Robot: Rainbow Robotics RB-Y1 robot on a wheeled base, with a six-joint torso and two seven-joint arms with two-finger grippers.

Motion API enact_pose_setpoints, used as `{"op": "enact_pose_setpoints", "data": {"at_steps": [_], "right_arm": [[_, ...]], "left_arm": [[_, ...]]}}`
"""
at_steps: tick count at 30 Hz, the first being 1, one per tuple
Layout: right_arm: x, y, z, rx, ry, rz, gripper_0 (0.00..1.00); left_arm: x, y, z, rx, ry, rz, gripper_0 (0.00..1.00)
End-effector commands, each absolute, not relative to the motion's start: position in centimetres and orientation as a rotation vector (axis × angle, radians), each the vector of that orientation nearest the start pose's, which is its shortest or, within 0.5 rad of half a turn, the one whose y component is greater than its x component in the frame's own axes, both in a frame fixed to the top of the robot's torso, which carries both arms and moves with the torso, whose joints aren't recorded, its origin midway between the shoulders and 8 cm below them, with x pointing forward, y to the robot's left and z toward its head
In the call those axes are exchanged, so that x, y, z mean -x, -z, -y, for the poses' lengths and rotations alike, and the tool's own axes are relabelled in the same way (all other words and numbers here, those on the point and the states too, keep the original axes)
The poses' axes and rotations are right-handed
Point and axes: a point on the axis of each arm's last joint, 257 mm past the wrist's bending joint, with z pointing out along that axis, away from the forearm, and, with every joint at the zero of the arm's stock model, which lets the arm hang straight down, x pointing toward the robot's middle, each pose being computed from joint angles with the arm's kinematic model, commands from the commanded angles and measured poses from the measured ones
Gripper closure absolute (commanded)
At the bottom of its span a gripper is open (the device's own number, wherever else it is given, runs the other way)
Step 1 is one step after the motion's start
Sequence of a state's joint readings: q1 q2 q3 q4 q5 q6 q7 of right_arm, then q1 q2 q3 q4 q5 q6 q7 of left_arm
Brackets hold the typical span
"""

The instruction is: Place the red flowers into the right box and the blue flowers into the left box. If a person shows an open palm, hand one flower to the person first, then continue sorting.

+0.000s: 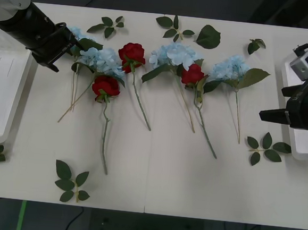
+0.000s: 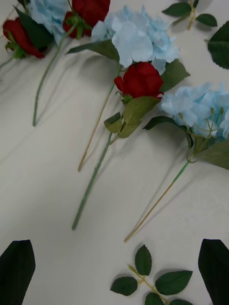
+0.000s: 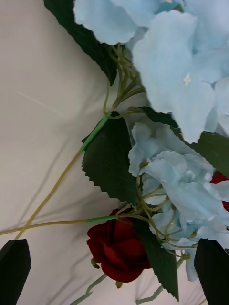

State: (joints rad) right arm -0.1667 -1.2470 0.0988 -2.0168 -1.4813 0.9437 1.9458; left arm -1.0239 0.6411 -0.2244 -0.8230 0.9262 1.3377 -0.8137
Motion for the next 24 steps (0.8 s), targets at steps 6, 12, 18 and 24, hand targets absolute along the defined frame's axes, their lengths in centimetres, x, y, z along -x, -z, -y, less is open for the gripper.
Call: {"op": "enact_pose_setpoints", "data": {"at_steps": [6, 12, 18, 24], "right_arm": [[-47.9, 18.1, 23.6, 0.709, -0.314, -2.33, 0.0], [-51.0, 20.1, 24.9, 0.509, -0.313, -2.433, 0.0], [-54.2, 21.4, 26.6, 0.399, -0.262, -2.477, 0.0], [-56.7, 23.4, 26.0, 0.351, -0.249, -2.476, 0.0]], "left_arm": [[-61.3, 21.3, -29.6, 0.664, 0.27, -2.624, 0.0], [-61.5, 21.4, -31.4, 0.434, 0.121, -2.647, 0.0], [-62.0, 23.3, -32.4, 0.32, 0.086, -2.615, 0.0], [-61.7, 25.1, -32.0, 0.287, 0.068, -2.618, 0.0]]}}
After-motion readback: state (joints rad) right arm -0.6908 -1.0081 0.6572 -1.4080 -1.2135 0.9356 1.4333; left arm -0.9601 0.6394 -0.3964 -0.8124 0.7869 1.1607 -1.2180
